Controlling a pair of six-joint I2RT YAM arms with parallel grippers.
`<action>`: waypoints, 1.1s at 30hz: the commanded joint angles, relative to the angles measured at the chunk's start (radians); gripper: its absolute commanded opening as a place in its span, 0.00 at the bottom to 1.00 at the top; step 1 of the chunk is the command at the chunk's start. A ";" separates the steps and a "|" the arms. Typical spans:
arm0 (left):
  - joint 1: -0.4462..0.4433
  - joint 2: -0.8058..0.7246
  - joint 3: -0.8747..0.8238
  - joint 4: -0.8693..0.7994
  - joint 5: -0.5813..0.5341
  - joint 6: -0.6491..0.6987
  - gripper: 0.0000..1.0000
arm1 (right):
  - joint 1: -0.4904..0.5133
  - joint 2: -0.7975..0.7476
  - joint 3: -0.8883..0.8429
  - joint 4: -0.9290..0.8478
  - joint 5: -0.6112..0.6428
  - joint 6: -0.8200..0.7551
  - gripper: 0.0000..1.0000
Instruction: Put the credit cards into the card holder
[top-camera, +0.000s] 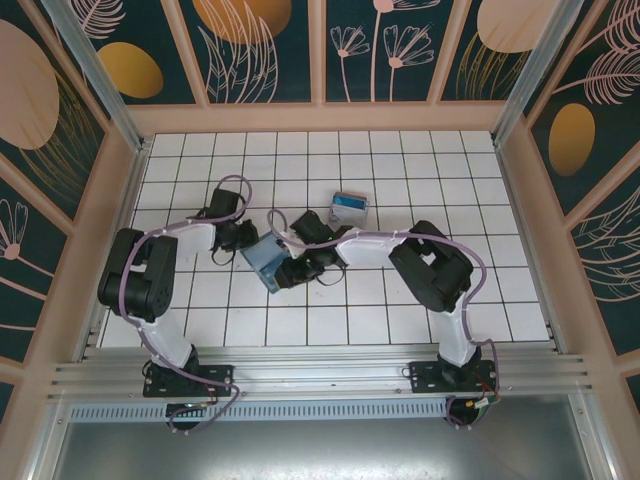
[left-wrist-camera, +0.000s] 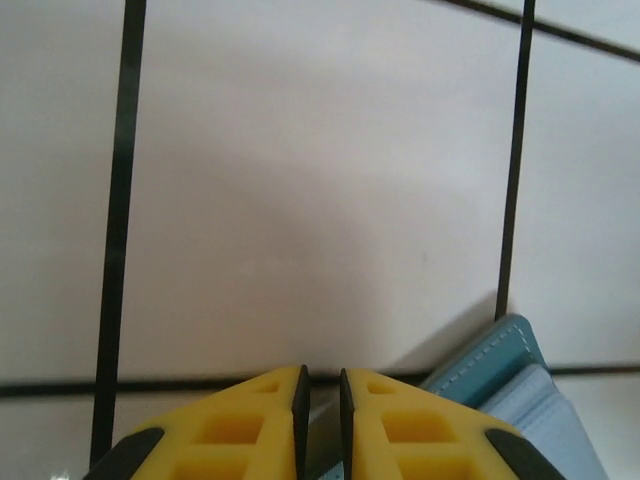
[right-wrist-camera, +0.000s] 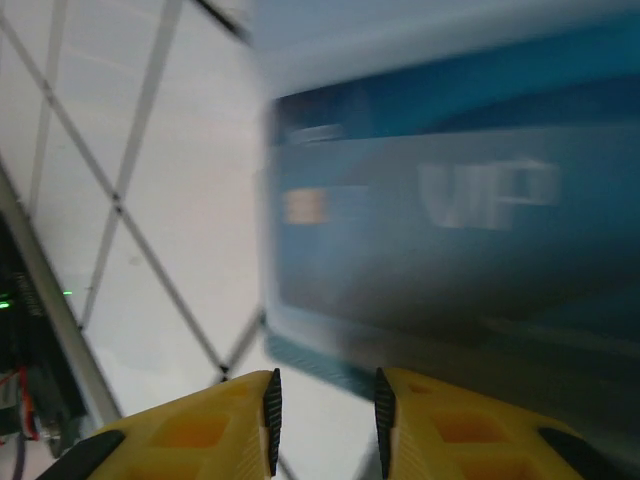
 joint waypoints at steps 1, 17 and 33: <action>0.000 -0.079 -0.112 -0.024 0.082 -0.049 0.21 | -0.054 -0.049 -0.045 -0.026 0.064 0.000 0.34; -0.070 -0.310 -0.321 0.036 0.117 -0.200 0.18 | -0.152 -0.041 0.088 -0.141 0.141 -0.090 0.34; -0.075 -0.188 0.061 0.044 0.141 -0.166 0.27 | -0.430 -0.245 0.106 -0.148 0.304 -0.210 0.48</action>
